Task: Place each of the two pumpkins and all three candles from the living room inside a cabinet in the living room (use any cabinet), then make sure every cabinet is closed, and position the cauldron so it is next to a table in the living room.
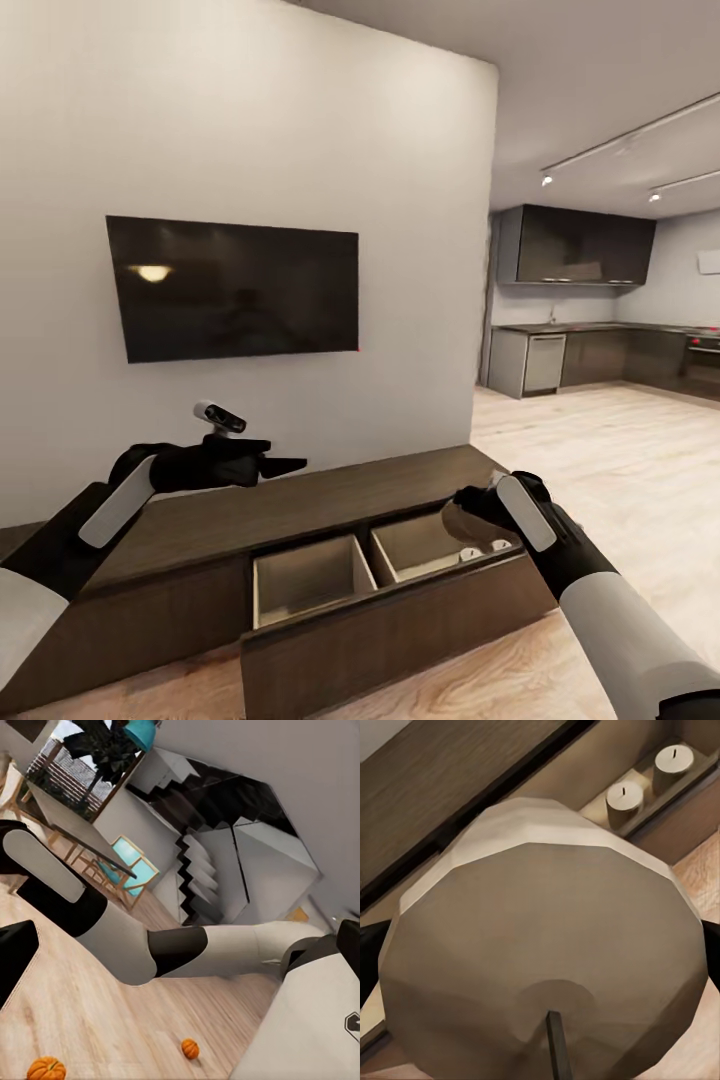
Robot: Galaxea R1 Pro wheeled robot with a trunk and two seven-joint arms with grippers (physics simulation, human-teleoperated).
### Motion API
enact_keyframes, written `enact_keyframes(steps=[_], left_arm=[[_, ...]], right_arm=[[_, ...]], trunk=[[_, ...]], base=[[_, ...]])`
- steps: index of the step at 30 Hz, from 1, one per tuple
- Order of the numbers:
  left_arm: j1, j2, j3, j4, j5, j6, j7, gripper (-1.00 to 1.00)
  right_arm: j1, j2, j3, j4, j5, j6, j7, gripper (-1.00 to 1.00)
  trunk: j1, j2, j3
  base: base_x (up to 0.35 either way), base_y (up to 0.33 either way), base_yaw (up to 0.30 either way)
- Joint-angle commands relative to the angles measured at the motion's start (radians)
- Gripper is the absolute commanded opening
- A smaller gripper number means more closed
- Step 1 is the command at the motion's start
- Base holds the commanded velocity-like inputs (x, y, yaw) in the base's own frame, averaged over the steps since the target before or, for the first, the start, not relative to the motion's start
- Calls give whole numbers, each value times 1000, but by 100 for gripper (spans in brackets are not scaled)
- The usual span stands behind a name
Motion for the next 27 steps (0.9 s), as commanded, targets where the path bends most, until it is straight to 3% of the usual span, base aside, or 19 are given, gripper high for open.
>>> enact_keyframes(steps=[1,11,21,27], left_arm=[[-2,0,-3,0,4,6,-2,100],[-2,-1,-4,0,4,6,-2,100],[-2,-1,-5,2,4,6,-1,100],[-2,-1,-5,2,4,6,-1,100]], right_arm=[[-1,-2,4,-2,-10,0,-10,-100],[-1,-4,-3,0,-12,2,-8,-100],[-1,-6,-5,4,-11,4,-8,-100],[-1,-5,-5,4,-11,5,-8,-100]], trunk=[[0,-1,-1],[0,-1,-4],[0,-1,-17],[0,-1,-26]], base=[[0,-317,282],[0,-317,269],[0,-317,162],[0,-147,144]])
